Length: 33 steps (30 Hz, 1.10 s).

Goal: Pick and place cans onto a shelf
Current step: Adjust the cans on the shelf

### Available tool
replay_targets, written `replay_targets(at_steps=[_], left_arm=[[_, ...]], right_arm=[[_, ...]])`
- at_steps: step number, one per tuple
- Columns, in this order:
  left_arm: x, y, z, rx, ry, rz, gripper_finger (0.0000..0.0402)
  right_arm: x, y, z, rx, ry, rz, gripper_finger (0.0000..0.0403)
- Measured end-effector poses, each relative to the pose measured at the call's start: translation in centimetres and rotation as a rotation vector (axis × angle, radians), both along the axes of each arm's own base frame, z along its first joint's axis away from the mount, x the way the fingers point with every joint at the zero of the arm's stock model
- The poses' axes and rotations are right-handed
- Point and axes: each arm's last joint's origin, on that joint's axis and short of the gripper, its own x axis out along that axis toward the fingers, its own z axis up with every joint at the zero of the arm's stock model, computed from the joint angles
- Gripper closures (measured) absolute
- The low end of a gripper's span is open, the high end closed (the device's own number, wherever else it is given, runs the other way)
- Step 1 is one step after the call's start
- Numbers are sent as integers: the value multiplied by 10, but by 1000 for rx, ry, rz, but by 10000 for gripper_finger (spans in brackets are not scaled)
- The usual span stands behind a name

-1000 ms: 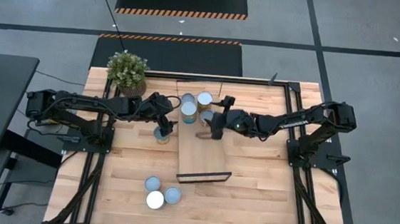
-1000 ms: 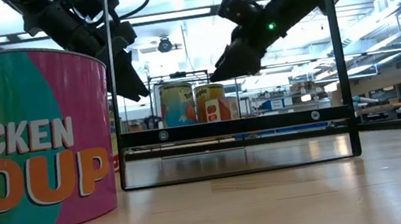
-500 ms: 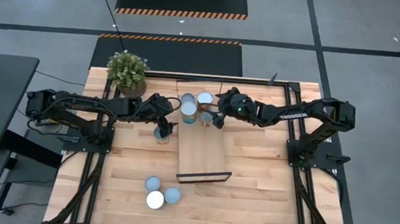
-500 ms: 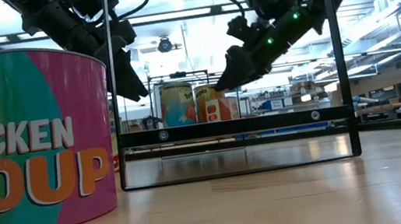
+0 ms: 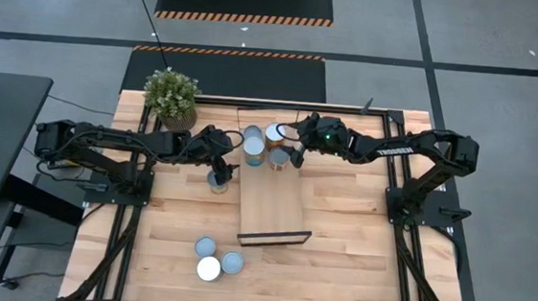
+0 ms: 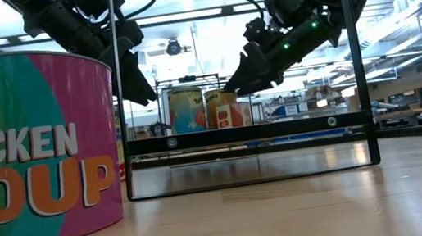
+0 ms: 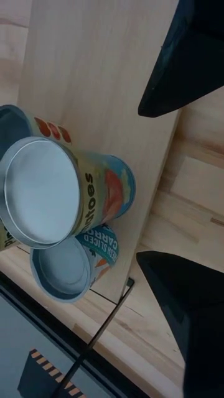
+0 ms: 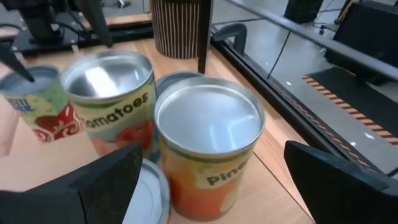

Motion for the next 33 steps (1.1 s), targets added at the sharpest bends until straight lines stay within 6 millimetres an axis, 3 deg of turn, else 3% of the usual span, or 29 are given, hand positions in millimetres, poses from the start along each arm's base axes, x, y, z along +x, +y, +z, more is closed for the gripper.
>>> replay_targets(at_steps=[20, 27, 33], left_arm=[[0, 0, 0, 1, -3, 1, 26], [1, 0, 2, 14, -16, -9, 26], [1, 0, 2, 16, -17, -11, 26]], right_arm=[[1, -4, 6, 13, -79, 22, 3], [13, -6, -20, 38, -55, 25, 3], [30, -12, -25, 19, -45, 41, 3]])
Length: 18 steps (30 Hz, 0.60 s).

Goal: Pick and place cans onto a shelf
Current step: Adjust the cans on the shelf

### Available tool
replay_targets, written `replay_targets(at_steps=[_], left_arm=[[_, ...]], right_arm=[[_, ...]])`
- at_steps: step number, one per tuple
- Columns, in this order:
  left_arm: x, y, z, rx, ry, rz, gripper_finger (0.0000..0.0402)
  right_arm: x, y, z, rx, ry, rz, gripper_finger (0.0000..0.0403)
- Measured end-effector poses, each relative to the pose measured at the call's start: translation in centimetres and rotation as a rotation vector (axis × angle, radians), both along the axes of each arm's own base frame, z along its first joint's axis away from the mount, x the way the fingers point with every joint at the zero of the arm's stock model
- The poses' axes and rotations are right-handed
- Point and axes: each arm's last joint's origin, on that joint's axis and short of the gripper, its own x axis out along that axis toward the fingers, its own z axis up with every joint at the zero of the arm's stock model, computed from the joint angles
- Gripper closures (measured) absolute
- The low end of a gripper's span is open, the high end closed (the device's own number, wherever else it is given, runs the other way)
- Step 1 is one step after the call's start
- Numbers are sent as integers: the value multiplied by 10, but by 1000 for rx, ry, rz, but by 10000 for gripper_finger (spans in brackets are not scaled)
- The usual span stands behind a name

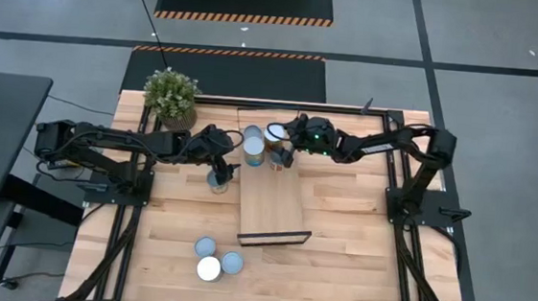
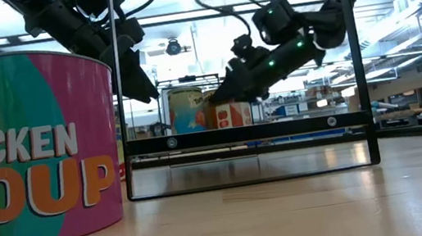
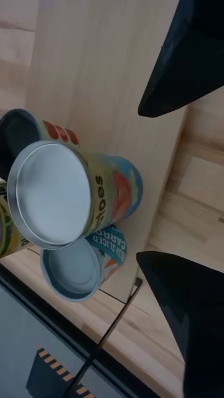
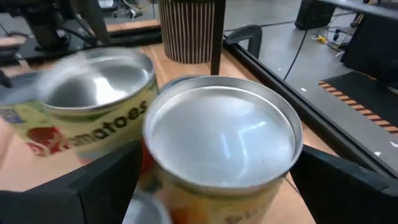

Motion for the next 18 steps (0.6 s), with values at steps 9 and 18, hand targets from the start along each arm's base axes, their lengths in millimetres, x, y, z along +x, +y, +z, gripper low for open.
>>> replay_targets(at_steps=[9, 18], left_arm=[[-1, 0, -1, -3, 9, 1, 26], [-1, 0, -1, -22, 3, 19, 26]], right_arm=[[16, -8, -2, -53, 45, 23, 30], [9, -11, 9, -75, 62, 16, 81]])
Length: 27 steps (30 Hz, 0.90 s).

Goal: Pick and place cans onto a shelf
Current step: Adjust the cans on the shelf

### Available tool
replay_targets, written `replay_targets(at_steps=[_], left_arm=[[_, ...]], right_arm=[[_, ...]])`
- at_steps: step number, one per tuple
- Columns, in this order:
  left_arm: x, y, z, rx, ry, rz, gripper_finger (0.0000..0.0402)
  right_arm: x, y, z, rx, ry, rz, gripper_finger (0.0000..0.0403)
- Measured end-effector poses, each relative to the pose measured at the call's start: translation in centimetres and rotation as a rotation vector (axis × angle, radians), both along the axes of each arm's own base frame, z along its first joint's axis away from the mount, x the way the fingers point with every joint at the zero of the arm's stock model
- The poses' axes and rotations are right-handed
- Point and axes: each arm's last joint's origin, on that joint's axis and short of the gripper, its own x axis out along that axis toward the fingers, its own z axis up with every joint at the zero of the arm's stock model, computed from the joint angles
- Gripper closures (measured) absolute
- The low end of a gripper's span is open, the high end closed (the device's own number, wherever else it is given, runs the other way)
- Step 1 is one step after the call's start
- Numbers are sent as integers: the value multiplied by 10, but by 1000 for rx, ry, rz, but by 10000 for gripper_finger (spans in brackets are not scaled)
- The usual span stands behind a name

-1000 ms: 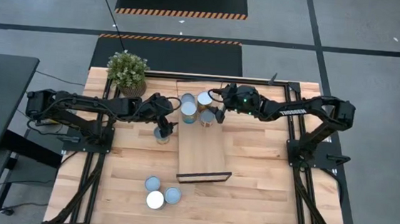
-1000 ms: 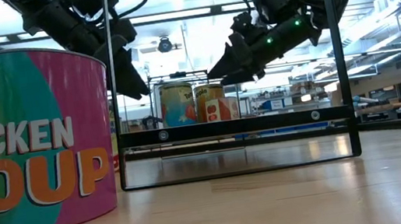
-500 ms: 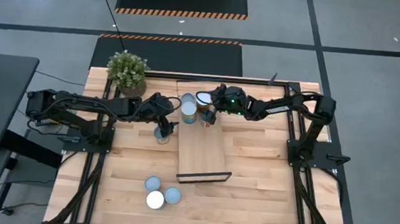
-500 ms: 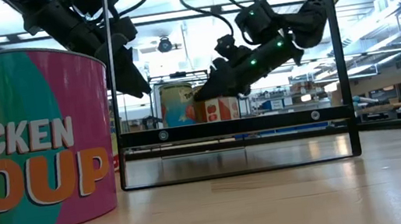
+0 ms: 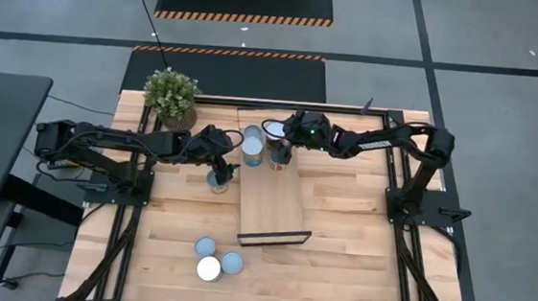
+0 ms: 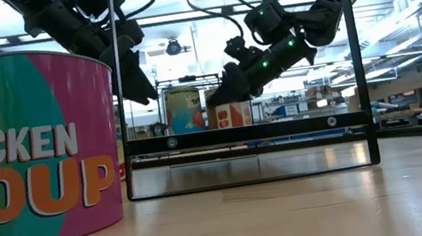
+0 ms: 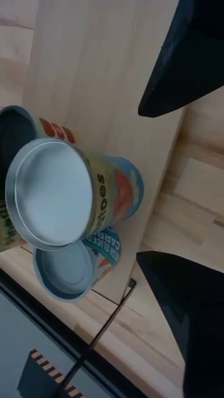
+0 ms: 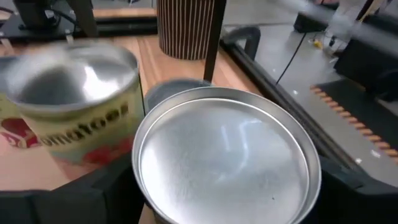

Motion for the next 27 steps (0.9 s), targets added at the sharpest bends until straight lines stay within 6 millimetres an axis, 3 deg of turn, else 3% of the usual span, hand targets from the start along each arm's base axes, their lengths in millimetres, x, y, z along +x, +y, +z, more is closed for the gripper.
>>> replay_targets(at_steps=[9, 17, 22, 27], left_arm=[[-2, 0, -2, -25, 21, 20, 26], [-3, 0, -3, -40, 21, 35, 26], [-3, 0, -3, -39, 20, 34, 26], [-3, 0, -3, -39, 20, 34, 26]], right_arm=[[-11, 8, 39, -74, -71, 21, 69], [-23, 57, 87, -120, -142, 182, 72], [-34, 92, 88, -30, -26, 346, 71], [-34, 116, 72, -5, 104, 349, 72]])
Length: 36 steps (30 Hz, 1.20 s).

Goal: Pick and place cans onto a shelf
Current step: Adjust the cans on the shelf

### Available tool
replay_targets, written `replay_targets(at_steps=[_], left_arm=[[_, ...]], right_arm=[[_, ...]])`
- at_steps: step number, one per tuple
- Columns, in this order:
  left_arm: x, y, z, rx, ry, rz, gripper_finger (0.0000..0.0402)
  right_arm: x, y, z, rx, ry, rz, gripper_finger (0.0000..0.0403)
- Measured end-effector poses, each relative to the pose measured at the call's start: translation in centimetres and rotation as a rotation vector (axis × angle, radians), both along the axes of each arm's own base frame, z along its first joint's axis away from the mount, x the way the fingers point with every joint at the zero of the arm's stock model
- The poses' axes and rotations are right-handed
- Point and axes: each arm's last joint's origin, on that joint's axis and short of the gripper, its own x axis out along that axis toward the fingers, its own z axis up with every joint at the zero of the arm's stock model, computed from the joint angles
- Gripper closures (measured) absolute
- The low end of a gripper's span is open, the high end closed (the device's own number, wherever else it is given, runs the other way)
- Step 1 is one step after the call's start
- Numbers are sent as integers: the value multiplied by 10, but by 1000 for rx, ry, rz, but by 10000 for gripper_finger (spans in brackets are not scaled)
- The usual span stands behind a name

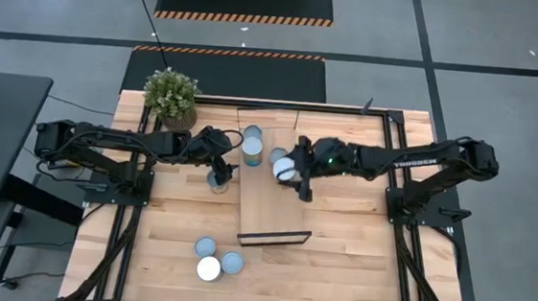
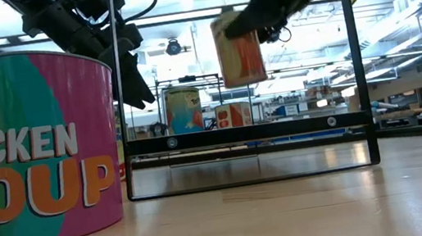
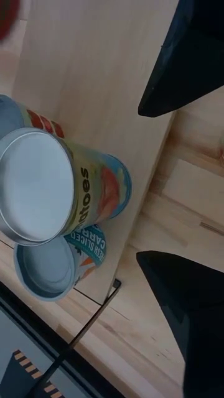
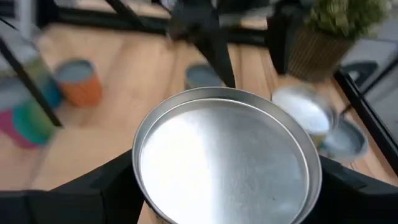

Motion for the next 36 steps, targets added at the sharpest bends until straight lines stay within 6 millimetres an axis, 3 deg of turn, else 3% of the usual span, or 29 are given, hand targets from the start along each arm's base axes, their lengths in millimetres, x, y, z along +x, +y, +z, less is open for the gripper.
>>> replay_targets(at_steps=[7, 22, 31, 36], left_arm=[[0, 0, 0, 3, -1, -2, 26], [0, 0, 0, 8, -3, -8, 26], [0, 0, 0, 8, -3, -7, 26], [0, 0, 0, 5, -5, -4, 26]], right_arm=[[-2, 4, -28, -64, 26, -98, 73], [-5, -15, -31, -90, -10, -139, 73], [-4, -3, -31, -19, -21, -50, 72], [-12, 1, -46, 11, -91, -71, 72]])
